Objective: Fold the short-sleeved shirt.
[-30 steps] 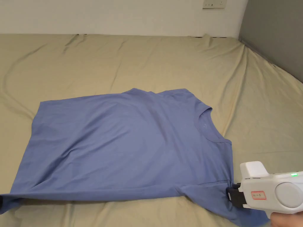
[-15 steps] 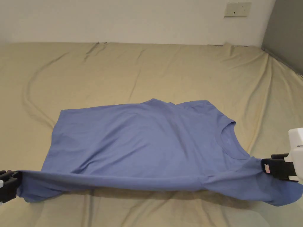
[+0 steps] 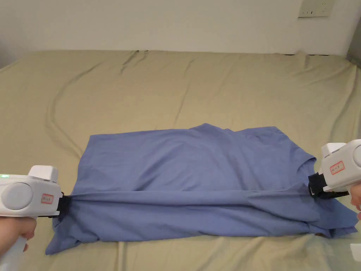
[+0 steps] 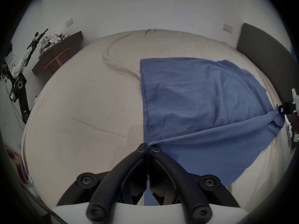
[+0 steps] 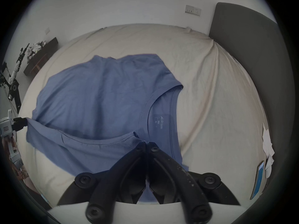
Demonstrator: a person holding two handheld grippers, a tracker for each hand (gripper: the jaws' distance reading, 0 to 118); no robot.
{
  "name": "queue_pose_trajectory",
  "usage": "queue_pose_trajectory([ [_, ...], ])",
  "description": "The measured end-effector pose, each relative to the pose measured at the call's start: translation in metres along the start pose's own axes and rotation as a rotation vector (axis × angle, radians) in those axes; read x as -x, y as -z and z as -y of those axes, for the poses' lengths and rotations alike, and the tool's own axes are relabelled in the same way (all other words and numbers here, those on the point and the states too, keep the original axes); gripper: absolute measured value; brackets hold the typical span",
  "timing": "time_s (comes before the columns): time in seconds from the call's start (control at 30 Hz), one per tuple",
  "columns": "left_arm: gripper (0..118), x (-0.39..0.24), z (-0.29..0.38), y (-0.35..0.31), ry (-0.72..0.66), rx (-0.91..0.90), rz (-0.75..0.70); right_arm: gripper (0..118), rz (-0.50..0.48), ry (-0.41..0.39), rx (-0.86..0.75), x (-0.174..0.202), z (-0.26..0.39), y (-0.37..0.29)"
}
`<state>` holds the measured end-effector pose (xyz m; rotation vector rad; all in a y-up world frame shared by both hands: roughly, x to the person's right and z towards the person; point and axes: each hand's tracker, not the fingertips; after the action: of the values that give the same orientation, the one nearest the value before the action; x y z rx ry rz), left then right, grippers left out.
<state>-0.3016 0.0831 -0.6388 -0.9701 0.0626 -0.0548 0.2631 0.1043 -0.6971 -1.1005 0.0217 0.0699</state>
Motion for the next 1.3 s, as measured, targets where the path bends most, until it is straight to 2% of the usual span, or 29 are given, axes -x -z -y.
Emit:
queue_pose_trajectory([
  [0.07,0,-0.003,0.001,0.006,0.01,0.017,-0.007,5,0.041,-0.012,0.018,0.001,0.001,0.012],
  [0.17,0,-0.004,0.006,0.008,0.003,0.019,-0.001,5,0.019,0.06,0.014,-0.005,0.015,0.022],
  [0.2,0,-0.005,0.009,0.008,0.001,0.014,0.0,5,0.016,0.058,0.007,-0.006,0.021,0.024],
  [0.27,4,-0.012,0.01,-0.008,0.009,-0.042,-0.036,20,0.029,0.039,-0.036,-0.009,0.028,0.016],
  [0.3,16,-0.014,0.01,-0.02,0.006,-0.101,-0.03,36,0.05,0.039,-0.053,-0.01,0.03,0.008],
  [0.33,51,-0.015,0.013,-0.037,0.003,-0.172,-0.011,63,0.051,0.056,-0.077,-0.013,0.033,-0.003],
  [0.37,85,-0.015,0.015,-0.052,-0.016,-0.229,-0.003,75,0.031,0.079,-0.127,-0.017,0.037,-0.015],
  [0.4,111,-0.015,0.019,-0.069,-0.033,-0.275,0.001,77,0.007,0.082,-0.199,-0.02,0.043,-0.031],
  [0.43,118,-0.011,0.022,-0.083,-0.044,-0.313,0.004,77,0.013,0.08,-0.283,-0.02,0.051,-0.049],
  [0.53,113,-0.013,0.044,-0.133,-0.067,-0.431,0.018,77,0.036,0.064,-0.451,-0.015,0.085,-0.097],
  [0.57,112,-0.014,0.052,-0.143,-0.07,-0.449,0.029,78,0.017,0.065,-0.494,-0.013,0.098,-0.109],
  [0.6,106,-0.015,0.063,-0.155,-0.079,-0.468,0.028,77,-0.012,0.067,-0.517,-0.01,0.114,-0.12],
  [0.63,80,-0.017,0.074,-0.164,-0.095,-0.512,0.025,65,-0.015,0.065,-0.538,-0.005,0.127,-0.128],
  [0.7,13,-0.023,0.097,-0.176,-0.102,-0.546,0.02,11,-0.016,0.031,-0.599,0.007,0.155,-0.138],
  [0.73,1,-0.028,0.106,-0.179,-0.103,-0.538,0.008,2,0.018,0.012,-0.615,0.014,0.167,-0.14],
  [0.8,0,-0.036,0.129,-0.185,-0.133,-0.514,0.021,2,0.032,0.017,-0.61,0.027,0.185,-0.138],
  [0.87,0,-0.045,0.142,-0.185,-0.109,-0.487,0.109,1,-0.015,0.001,-0.597,0.033,0.199,-0.135],
  [0.97,0,-0.047,0.147,-0.164,-0.059,-0.452,0.065,1,-0.049,-0.001,-0.563,0.045,0.208,-0.128],
  [1.07,0,-0.028,0.127,-0.126,-0.104,-0.382,0.075,1,-0.058,-0.022,-0.556,0.053,0.21,-0.125],
  [1.1,4,-0.023,0.119,-0.11,-0.111,-0.346,0.055,1,-0.058,-0.03,-0.554,0.055,0.21,-0.124],
  [1.13,36,-0.019,0.109,-0.093,-0.117,-0.317,0.006,1,-0.061,-0.038,-0.551,0.056,0.209,-0.122],
  [1.17,75,-0.013,0.099,-0.076,-0.118,-0.291,-0.012,1,-0.066,-0.043,-0.549,0.059,0.209,-0.125],
  [1.2,104,-0.008,0.089,-0.057,-0.125,-0.226,-0.016,1,-0.071,-0.048,-0.546,0.06,0.208,-0.124],
  [1.23,114,-0.006,0.085,-0.046,-0.151,-0.207,-0.001,1,-0.071,-0.054,-0.546,0.062,0.208,-0.123],
  [1.3,98,-0.001,0.074,-0.022,-0.192,-0.173,-0.001,1,-0.068,-0.076,-0.539,0.064,0.208,-0.123],
])
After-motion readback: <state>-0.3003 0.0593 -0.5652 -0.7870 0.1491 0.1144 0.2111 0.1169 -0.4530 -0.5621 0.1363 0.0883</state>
